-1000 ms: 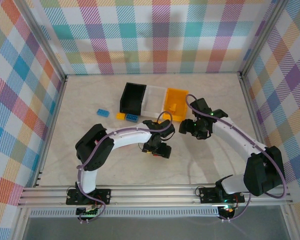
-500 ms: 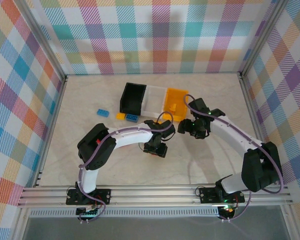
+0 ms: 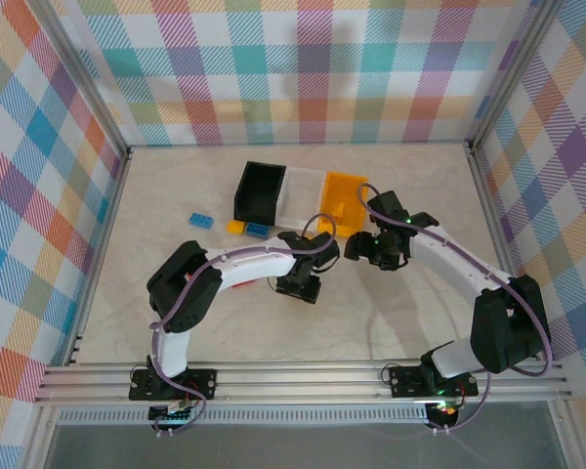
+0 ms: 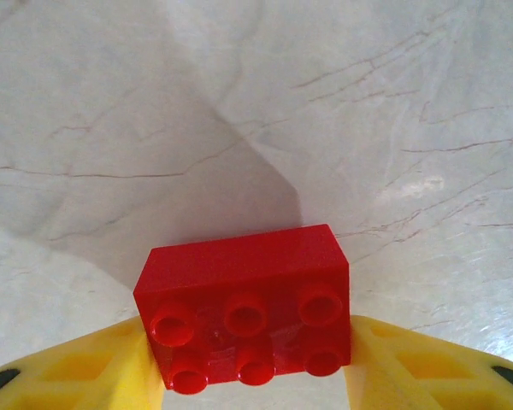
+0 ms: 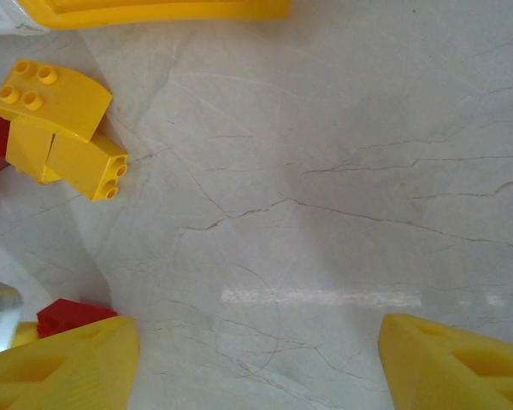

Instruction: Sort the legos into containers by color

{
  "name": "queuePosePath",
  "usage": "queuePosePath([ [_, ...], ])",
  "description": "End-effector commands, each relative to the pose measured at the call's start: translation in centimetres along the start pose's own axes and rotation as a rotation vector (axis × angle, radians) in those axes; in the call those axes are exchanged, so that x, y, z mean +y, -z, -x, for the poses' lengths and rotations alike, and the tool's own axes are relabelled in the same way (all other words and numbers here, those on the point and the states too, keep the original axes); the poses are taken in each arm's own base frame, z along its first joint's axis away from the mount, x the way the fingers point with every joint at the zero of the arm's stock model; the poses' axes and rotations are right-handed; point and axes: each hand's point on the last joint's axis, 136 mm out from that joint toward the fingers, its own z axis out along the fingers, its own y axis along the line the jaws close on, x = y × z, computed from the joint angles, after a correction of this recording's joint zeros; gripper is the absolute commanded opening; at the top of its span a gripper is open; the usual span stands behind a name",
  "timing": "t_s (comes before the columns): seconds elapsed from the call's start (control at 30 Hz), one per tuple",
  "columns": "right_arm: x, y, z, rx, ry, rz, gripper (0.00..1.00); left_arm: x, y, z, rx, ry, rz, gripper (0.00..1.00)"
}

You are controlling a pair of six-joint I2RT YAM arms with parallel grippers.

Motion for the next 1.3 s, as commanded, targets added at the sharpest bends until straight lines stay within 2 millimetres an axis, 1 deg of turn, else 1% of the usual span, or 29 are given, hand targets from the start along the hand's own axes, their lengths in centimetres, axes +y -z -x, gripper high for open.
queuePosePath([
  [0.0, 0.4, -0.2, -0.2, 0.01, 0.012, 0.028, 0.74, 2.4, 3.3, 1.5, -0.056, 0.022, 0.01, 0.53],
  [0.13, 0.6, -0.1, -0.3, 0.013, 0.021, 0.04, 0.74, 4.9, 5.4, 3.3, -0.099, 0.064, 0.006, 0.54],
  [0.23, 0.8, 0.0, -0.2, 0.011, 0.021, 0.052, 0.73, 7.0, 7.1, 5.3, -0.138, 0.1, -0.002, 0.54],
  [0.33, 1.1, 0.2, -0.3, 0.014, 0.015, 0.069, 0.74, 9.4, 8.4, 7.9, -0.172, 0.146, -0.008, 0.54],
  [0.47, 1.5, 0.5, -0.5, 0.015, 0.011, 0.089, 0.73, 12.8, 9.7, 12.2, -0.219, 0.23, -0.023, 0.54],
  [0.53, 1.6, 0.7, -0.5, 0.016, 0.013, 0.096, 0.73, 14.2, 10.2, 14.3, -0.247, 0.256, -0.023, 0.54],
  [0.6, 1.8, 0.9, -0.6, 0.018, 0.022, 0.105, 0.73, 15.4, 10.2, 16.2, -0.264, 0.273, -0.014, 0.54],
  [0.67, 2.2, 1.2, -0.5, 0.016, 0.036, 0.122, 0.73, 16.5, 9.6, 17.9, -0.27, 0.294, -0.009, 0.54],
  [0.77, 2.9, 1.5, -0.6, 0.014, 0.059, 0.155, 0.73, 17.8, 8.6, 20.0, -0.278, 0.318, -0.007, 0.54],
  [0.97, 4.3, 1.9, -0.4, 0.004, 0.151, 0.201, 0.73, 19.1, 6.3, 23.0, -0.275, 0.339, -0.001, 0.53],
  [1.07, 4.9, 1.9, -0.3, 0.013, 0.198, 0.201, 0.73, 19.3, 5.4, 24.0, -0.272, 0.347, -0.008, 0.54],
  [1.27, 5.6, 0.9, -0.5, 0.055, 0.263, 0.169, 0.74, 20.1, 3.6, 24.3, -0.249, 0.383, -0.029, 0.6],
])
